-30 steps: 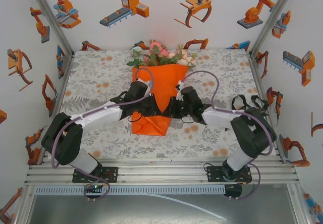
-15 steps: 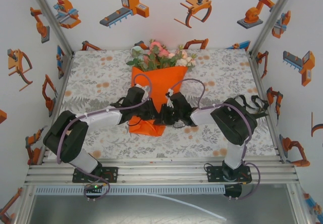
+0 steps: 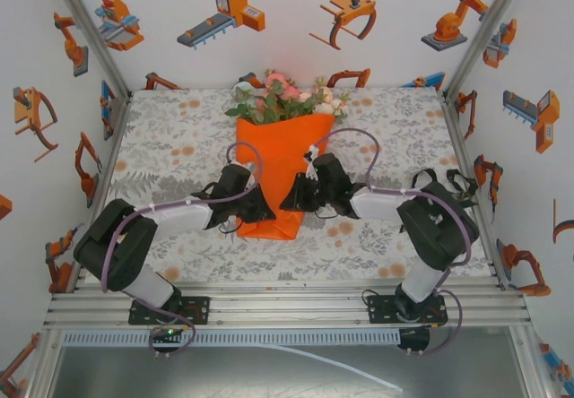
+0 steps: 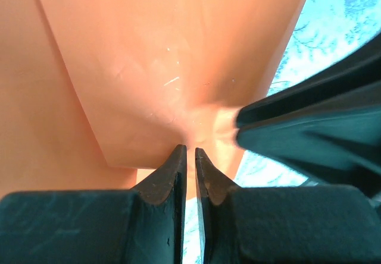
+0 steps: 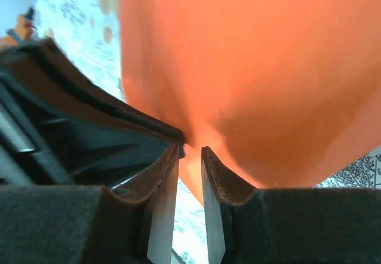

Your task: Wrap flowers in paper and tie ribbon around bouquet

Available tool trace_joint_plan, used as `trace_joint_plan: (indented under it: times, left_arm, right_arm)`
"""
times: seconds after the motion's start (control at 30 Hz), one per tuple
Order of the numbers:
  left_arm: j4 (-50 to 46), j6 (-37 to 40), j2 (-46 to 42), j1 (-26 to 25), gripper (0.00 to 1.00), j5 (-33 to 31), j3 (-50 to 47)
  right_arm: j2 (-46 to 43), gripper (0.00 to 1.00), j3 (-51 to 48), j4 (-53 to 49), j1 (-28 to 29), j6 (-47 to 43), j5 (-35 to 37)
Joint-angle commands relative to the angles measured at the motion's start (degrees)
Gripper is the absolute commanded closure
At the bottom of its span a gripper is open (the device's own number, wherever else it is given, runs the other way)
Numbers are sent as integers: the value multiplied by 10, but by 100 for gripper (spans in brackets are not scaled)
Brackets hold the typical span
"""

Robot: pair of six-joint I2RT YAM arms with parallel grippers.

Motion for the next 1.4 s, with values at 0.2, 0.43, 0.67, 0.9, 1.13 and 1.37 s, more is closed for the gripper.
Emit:
trace_joint_plan:
  times: [0.2, 0.43, 0.67, 0.9, 1.13, 1.37]
  left_arm:
    - [-7, -2, 34, 6, 83, 6, 11]
    - [-24, -7, 9, 6, 84, 3, -25]
    - [-40, -10, -29, 4, 84, -14, -50]
    - [-53, -11, -58, 3, 84, -28, -59]
    - [-57, -12, -79, 1, 84, -39, -70]
    - [-67, 6, -109, 1, 83, -35, -47]
  right_arm:
    - [-39, 73, 25, -13, -48, -29, 24]
    - [43, 73, 33, 42, -100, -22, 14]
    - [138, 73, 81, 78, -178, -24, -17]
    - [229, 73, 175, 59, -239, -34, -23]
    - [318, 71, 334, -30, -277, -48, -21]
    - [247, 69, 376, -83, -282, -66, -49]
